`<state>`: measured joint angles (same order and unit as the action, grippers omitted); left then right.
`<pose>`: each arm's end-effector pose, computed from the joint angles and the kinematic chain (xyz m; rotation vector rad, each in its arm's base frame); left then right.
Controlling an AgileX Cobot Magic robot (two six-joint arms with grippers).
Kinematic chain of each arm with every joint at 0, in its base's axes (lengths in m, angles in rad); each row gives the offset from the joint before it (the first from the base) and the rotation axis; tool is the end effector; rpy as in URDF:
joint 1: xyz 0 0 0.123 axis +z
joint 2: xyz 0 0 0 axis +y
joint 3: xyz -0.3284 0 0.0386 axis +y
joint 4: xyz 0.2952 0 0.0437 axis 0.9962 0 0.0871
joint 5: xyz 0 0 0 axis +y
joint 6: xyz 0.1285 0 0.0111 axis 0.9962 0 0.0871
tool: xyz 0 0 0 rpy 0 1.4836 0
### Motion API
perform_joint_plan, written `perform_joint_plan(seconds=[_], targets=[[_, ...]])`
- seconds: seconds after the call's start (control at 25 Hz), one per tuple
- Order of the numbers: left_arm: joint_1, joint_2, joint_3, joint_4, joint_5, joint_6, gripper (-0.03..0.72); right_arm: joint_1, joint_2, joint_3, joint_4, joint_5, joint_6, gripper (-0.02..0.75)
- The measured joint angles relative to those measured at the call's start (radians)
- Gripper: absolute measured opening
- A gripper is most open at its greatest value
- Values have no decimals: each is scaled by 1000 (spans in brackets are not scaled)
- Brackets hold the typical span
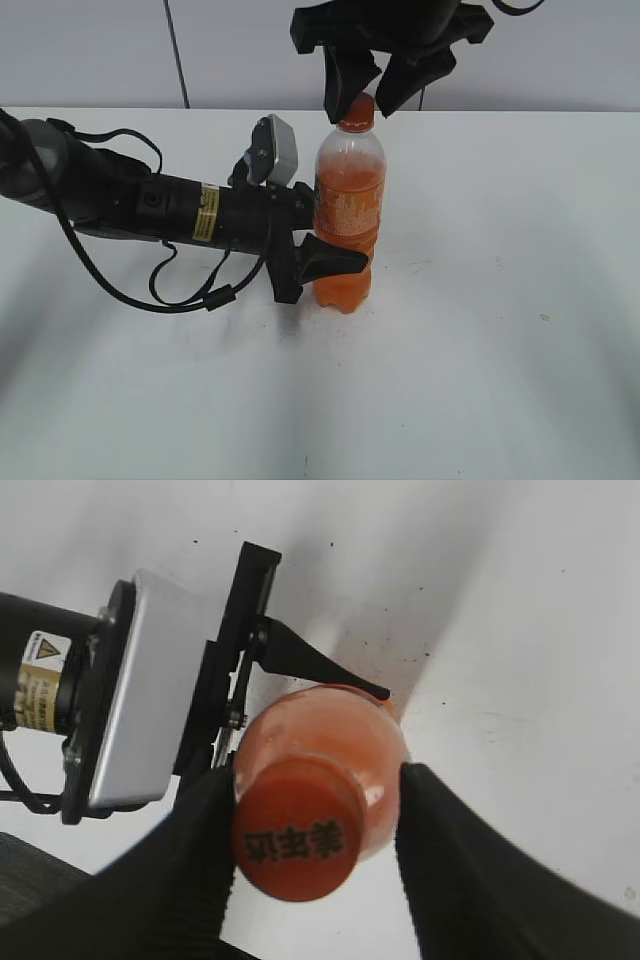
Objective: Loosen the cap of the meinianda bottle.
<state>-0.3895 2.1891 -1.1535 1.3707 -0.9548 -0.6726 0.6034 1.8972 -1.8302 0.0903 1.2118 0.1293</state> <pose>0.3961 -0.2740 0.0881 1.3557 1.5744 -0.9232 0.3948 0.2853 0.3261 -0.6372 2.7299 0.3114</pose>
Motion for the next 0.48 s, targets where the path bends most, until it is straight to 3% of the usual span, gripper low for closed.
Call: perform_joint_plan(seconds=[0.16,0.32,0.48], targets=[[0,0,0,0,0,0,397,0,0,0,19,0,0,290],[0,0,0,0,0,0,397,0,0,0,20,2,-74,280],[0,0,0,1,0,2,397,0,0,0,27,2,-442,276]])
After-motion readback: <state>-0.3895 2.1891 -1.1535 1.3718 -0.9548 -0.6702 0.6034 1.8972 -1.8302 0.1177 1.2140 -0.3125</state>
